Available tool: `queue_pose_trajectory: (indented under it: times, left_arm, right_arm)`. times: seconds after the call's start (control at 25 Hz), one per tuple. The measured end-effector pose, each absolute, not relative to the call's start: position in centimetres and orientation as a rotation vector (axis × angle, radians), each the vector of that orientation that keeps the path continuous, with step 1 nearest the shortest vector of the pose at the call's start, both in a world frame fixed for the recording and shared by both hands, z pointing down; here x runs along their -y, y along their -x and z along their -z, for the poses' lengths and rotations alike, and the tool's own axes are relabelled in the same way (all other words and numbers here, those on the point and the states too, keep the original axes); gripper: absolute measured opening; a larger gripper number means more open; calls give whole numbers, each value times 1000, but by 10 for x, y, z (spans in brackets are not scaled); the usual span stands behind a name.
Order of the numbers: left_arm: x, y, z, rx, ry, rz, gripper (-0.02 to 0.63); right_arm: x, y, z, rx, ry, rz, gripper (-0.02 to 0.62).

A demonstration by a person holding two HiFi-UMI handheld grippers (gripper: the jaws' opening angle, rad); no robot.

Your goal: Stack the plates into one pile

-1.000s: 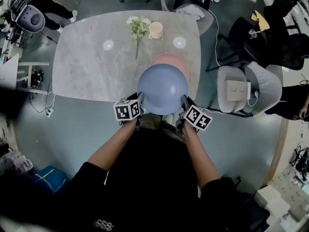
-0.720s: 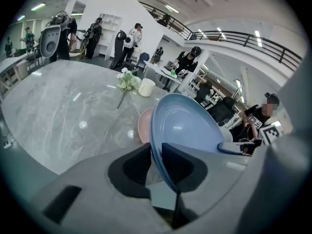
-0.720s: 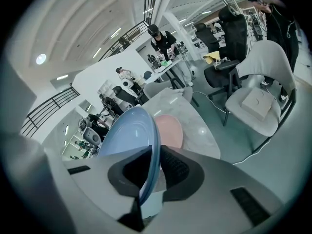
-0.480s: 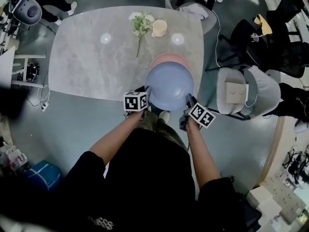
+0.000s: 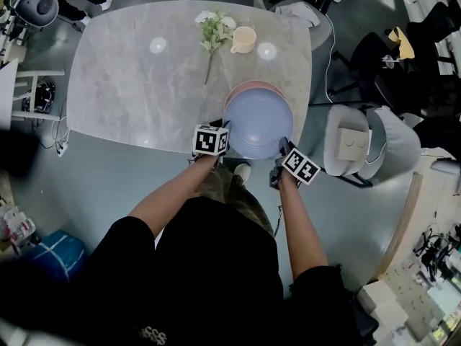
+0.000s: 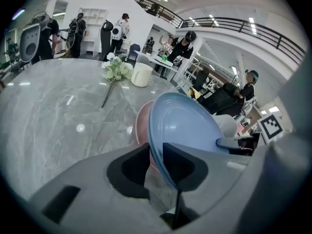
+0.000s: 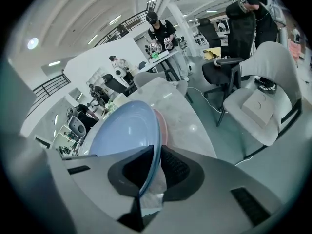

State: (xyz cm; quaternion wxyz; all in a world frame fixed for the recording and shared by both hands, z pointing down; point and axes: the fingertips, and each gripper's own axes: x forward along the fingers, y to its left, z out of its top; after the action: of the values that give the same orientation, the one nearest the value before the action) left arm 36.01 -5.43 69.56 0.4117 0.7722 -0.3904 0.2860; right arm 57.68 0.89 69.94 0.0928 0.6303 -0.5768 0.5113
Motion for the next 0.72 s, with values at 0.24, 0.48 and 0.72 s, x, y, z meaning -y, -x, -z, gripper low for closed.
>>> queue_pose_trajectory:
  times: [0.24, 0.48, 0.72]
  left_arm:
    - [69, -360, -712, 957, -1922, -814, 102]
    - [75, -360, -724, 925, -1916, -879, 116]
    - [75, -361, -725, 890, -1924, -870, 132]
  right_arm:
    - [10, -577, -715, 1688, -1865, -1504, 49]
    - [19, -576, -723, 1672, -1874, -1501, 49]
    - [20, -572, -721, 1693, -1855, -1381, 57]
